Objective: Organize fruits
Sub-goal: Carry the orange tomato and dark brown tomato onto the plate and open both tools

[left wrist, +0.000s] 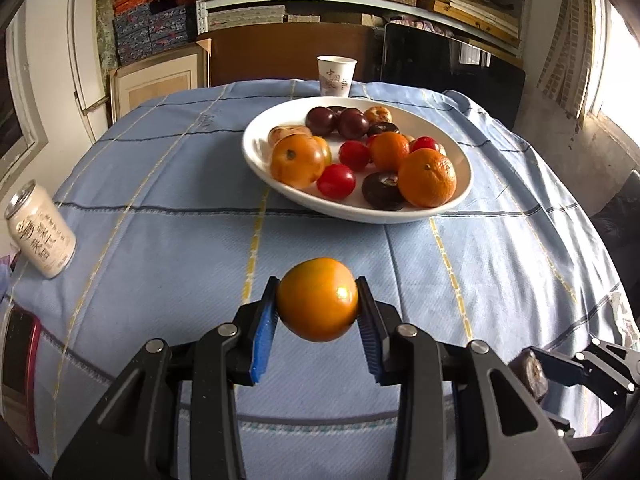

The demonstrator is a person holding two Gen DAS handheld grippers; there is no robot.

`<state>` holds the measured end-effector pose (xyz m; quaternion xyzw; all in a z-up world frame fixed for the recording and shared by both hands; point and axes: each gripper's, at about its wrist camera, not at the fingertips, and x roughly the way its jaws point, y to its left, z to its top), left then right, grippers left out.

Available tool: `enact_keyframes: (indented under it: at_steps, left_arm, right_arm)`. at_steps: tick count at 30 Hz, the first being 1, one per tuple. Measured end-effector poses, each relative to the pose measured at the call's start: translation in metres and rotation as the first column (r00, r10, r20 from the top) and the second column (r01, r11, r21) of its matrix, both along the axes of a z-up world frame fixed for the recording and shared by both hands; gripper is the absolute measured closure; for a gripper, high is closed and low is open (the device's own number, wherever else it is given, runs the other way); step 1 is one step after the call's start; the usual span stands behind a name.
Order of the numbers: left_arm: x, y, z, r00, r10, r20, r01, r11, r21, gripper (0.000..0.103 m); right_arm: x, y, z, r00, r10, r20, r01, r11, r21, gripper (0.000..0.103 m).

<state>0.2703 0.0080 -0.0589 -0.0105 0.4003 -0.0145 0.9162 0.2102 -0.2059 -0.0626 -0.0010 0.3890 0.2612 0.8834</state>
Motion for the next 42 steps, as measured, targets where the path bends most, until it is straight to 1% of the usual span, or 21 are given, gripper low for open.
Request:
enact_keyframes:
  at_steps: [6,9,11,14,16,20,23,25,27,30,32,36,37,38,40,42]
  left_arm:
    - [-0.017,0.016,0.009,0.999,0.028,0.019,-0.028,1.0,-0.013,0.066]
    - [-0.024,0.027,0.015,0.999,0.039,0.031,-0.037,0.998,-0.045,0.066]
    - [-0.025,0.035,0.02,0.998,0.044,0.038,-0.041,0.997,-0.07,0.066]
    - [-0.018,0.045,0.031,0.999,0.031,0.035,-0.027,0.993,-0.118,0.066]
    - [-0.008,0.048,0.041,0.999,0.02,0.041,-0.015,0.993,-0.118,0.066]
    - [0.015,0.044,0.067,0.995,0.012,0.098,-0.005,0.997,-0.074,0.066]
    - [0.038,0.034,0.081,0.993,-0.013,0.116,0.022,0.997,-0.08,0.066]
    - [0.063,0.023,0.085,0.992,-0.035,0.119,0.045,0.996,-0.08,0.066]
    - [0.086,0.014,0.083,0.993,-0.045,0.112,0.053,0.996,-0.078,0.066]
    - [0.127,0.005,0.071,0.997,-0.039,0.067,0.045,0.994,-0.097,0.066]
    - [0.151,0.001,0.062,0.999,-0.026,0.039,0.029,0.994,-0.102,0.066]
    - [0.175,-0.01,0.05,1.0,-0.016,0.016,0.017,0.998,-0.062,0.066]
    - [0.177,-0.013,0.047,1.0,-0.015,0.012,0.015,0.999,-0.047,0.065]
    - [0.18,-0.015,0.045,1.0,-0.009,0.011,0.01,1.0,-0.026,0.046]
    - [0.175,-0.016,0.047,0.998,0.019,0.062,-0.02,1.0,0.017,0.026]
    - [0.172,-0.017,0.053,0.996,0.02,0.087,-0.025,0.998,0.062,0.025]
  right_arm:
    - [-0.001,0.009,0.008,0.999,-0.045,0.005,0.045,0.999,0.017,0.061]
    - [0.005,0.01,0.015,0.998,-0.061,0.002,0.061,0.998,0.026,0.061]
    - [0.013,0.009,0.025,0.997,-0.074,0.006,0.074,0.997,0.039,0.061]
    - [0.025,0.007,0.044,0.994,-0.098,0.047,0.095,0.994,0.044,0.061]
    - [0.035,0.004,0.059,0.989,-0.121,0.081,0.117,0.991,0.06,0.062]
    - [0.057,-0.009,0.086,0.976,-0.185,0.117,0.167,0.975,0.147,0.062]
    - [0.071,-0.018,0.099,0.967,-0.219,0.134,0.19,0.961,0.199,0.062]
    - [0.081,-0.022,0.106,0.961,-0.237,0.139,0.202,0.953,0.226,0.061]
    - [0.094,-0.023,0.113,0.956,-0.249,0.155,0.209,0.949,0.238,0.061]
    - [0.121,-0.02,0.117,0.941,-0.286,0.182,0.243,0.944,0.224,0.061]
    - [0.137,-0.022,0.115,0.933,-0.315,0.176,0.271,0.934,0.232,0.061]
    - [0.162,-0.025,0.113,0.926,-0.338,0.166,0.29,0.921,0.259,0.061]
    - [0.165,-0.025,0.113,0.926,-0.338,0.165,0.288,0.92,0.267,0.061]
    - [0.169,-0.025,0.113,0.926,-0.338,0.168,0.286,0.918,0.274,0.061]
    - [0.176,-0.025,0.112,0.922,-0.344,0.177,0.288,0.916,0.281,0.062]
    - [0.181,-0.024,0.111,0.925,-0.34,0.171,0.287,0.918,0.273,0.062]
